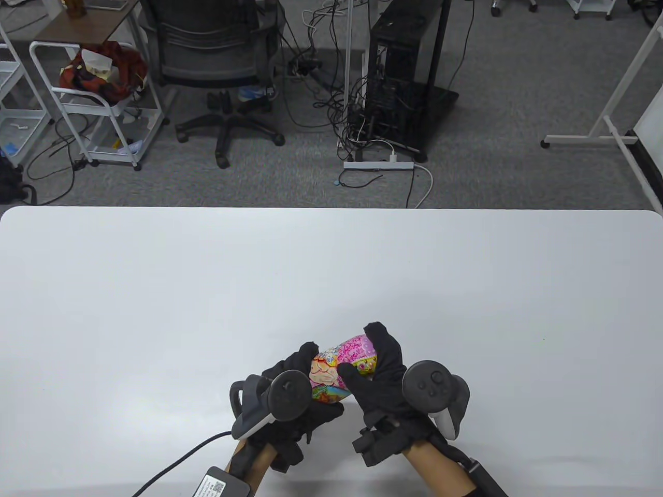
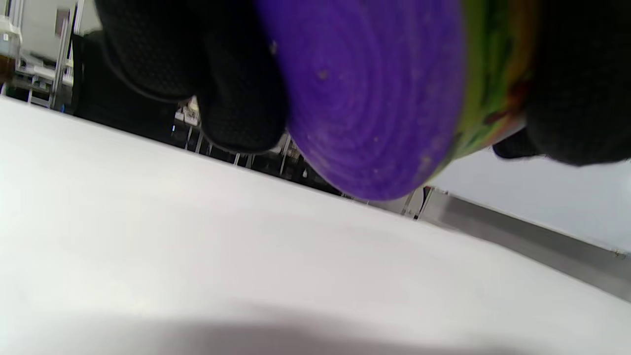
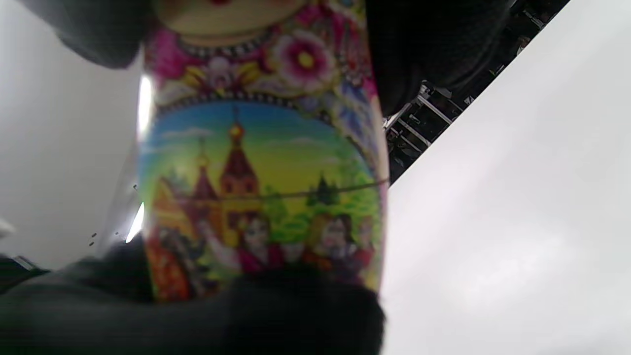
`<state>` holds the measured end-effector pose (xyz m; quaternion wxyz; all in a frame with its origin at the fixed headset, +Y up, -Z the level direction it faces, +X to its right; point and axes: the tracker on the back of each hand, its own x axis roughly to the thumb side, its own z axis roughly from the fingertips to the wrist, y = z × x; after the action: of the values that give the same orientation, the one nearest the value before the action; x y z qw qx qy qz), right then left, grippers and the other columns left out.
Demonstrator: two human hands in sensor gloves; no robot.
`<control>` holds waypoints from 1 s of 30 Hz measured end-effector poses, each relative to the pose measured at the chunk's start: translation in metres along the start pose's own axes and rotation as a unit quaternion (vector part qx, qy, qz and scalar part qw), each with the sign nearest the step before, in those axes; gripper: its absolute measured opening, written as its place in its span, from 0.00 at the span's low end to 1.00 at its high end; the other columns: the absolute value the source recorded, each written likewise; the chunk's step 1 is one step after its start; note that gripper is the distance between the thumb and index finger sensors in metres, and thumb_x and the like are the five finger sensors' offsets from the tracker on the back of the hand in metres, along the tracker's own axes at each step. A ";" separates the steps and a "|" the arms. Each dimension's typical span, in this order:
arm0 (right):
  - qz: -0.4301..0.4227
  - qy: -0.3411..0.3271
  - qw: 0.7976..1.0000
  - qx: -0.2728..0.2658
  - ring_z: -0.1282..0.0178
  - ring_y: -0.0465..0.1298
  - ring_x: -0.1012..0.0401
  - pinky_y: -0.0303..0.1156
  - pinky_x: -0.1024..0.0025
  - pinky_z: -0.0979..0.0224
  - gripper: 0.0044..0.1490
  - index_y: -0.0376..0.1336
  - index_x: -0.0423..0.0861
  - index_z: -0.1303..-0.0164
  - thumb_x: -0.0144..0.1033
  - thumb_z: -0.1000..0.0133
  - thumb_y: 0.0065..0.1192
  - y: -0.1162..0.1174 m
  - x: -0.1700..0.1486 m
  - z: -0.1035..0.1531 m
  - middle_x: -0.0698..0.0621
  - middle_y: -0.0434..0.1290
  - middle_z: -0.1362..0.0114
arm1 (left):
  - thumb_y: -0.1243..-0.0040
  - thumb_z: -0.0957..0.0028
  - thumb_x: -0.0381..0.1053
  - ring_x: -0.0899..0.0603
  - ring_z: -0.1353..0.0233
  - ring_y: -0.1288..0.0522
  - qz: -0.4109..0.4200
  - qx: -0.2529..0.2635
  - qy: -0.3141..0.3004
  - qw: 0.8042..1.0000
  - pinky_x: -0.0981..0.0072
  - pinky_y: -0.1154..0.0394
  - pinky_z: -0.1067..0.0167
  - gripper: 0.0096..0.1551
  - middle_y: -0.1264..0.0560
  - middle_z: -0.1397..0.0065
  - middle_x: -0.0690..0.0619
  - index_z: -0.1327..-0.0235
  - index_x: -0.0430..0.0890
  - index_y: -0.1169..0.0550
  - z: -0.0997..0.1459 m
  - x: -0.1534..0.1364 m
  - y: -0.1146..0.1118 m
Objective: Nest individual Russian dolls into a nested set
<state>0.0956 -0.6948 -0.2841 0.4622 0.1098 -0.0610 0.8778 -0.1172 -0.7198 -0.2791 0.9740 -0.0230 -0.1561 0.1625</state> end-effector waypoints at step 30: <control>0.389 0.142 0.910 -0.039 0.15 0.57 0.54 0.56 0.47 0.16 0.53 0.27 0.71 0.28 0.67 0.46 0.55 0.068 0.006 -0.114 0.52 0.33 0.15 | 0.47 0.56 0.79 0.29 0.16 0.58 -0.090 0.007 0.062 0.994 0.21 0.62 0.31 0.67 0.62 0.15 0.42 0.22 0.48 0.64 -0.010 -0.030 0.003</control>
<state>0.0210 -0.7048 -0.3937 0.0923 -0.0667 -0.0669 0.9912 -0.1423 -0.7271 -0.2978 0.9926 -0.0116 -0.0961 0.0732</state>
